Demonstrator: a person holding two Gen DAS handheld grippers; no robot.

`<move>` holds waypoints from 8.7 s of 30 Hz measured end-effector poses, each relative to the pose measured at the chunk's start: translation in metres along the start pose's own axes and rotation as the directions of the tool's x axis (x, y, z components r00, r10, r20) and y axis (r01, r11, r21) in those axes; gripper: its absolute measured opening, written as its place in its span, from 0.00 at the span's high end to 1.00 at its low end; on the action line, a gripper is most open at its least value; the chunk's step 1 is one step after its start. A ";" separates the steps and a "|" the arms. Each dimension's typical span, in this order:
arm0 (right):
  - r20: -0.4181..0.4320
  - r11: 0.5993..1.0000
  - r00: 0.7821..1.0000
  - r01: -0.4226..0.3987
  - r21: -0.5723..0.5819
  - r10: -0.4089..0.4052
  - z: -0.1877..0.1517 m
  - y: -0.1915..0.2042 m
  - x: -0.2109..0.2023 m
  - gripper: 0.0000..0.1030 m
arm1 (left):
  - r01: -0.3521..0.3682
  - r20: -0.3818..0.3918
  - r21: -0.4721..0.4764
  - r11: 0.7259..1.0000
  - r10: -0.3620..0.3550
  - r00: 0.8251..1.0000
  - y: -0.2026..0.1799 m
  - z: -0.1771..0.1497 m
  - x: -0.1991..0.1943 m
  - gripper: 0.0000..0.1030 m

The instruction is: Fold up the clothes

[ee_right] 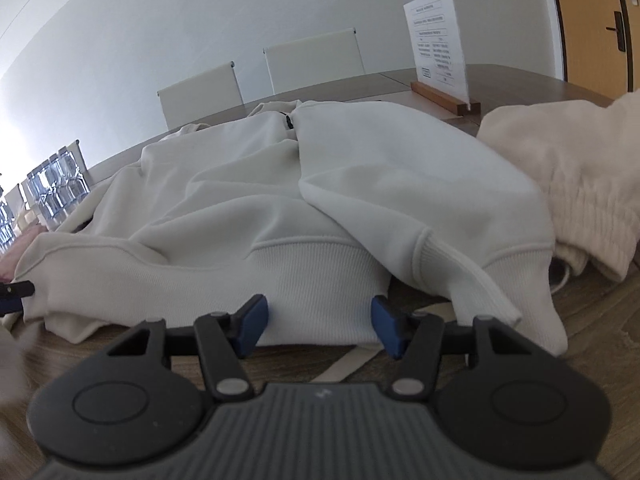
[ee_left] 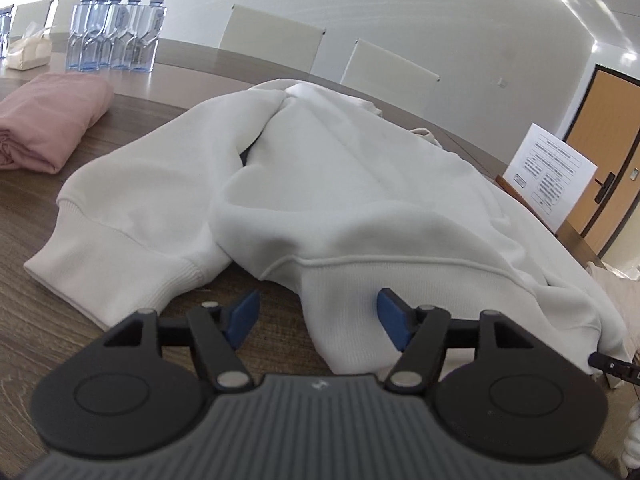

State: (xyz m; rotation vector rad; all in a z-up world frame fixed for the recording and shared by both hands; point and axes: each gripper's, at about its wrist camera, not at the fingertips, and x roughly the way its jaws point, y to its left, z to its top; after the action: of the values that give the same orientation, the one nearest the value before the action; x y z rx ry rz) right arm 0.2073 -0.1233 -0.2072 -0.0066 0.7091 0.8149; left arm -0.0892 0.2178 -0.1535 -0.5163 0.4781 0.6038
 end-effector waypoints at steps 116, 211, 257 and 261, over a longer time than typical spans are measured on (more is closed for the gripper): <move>0.039 0.984 0.984 0.170 0.051 -0.172 0.000 -0.030 0.017 0.98 | -0.130 0.008 0.257 0.958 0.132 0.991 -0.046 -0.017 0.036 0.43; 0.306 0.976 0.948 -0.148 0.162 0.093 -0.036 0.026 0.004 0.30 | -0.195 0.183 0.100 0.976 0.175 0.967 -0.030 -0.003 0.007 0.28; 0.307 0.943 0.944 -0.202 0.263 0.116 -0.029 0.026 0.029 0.23 | -0.175 0.115 0.125 0.977 0.161 0.980 0.032 0.011 -0.007 0.32; 0.306 0.945 0.946 -0.192 0.267 0.106 -0.031 0.028 0.029 0.23 | -0.092 0.063 -0.028 0.995 0.094 0.994 0.054 0.013 -0.005 0.32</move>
State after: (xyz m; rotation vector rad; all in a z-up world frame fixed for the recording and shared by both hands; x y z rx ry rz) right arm 0.1845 -0.0932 -0.2404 0.4327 0.5516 0.8286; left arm -0.1232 0.2612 -0.1579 -0.4995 0.4359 0.7142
